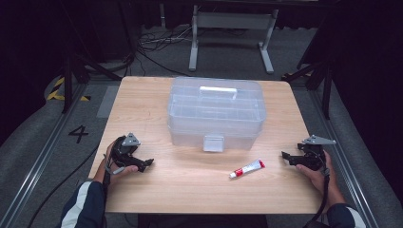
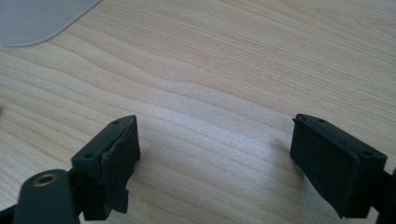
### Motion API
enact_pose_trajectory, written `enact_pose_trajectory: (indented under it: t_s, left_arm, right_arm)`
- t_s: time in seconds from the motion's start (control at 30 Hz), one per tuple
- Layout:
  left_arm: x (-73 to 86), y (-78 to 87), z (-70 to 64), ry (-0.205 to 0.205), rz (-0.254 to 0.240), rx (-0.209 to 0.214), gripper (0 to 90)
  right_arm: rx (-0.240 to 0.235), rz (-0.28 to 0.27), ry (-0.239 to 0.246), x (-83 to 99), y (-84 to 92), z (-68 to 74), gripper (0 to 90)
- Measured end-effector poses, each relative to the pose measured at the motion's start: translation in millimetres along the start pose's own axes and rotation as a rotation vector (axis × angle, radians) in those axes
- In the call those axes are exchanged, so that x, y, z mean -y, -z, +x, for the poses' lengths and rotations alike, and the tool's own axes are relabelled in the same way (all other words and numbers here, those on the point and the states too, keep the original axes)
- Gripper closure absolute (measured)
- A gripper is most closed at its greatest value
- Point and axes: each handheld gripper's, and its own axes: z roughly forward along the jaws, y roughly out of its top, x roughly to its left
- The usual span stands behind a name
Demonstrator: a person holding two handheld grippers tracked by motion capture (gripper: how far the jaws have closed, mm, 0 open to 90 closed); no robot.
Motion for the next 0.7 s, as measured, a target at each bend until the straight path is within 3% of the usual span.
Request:
enact_pose_trajectory:
  t_s: [0.7]
  left_arm:
    - [0.5, 0.5, 0.1, -0.002, -0.002, -0.003, 0.3]
  right_arm:
    - [-0.002, 0.015, 0.004, -0.3, 2.1, -1.2, 16.9]
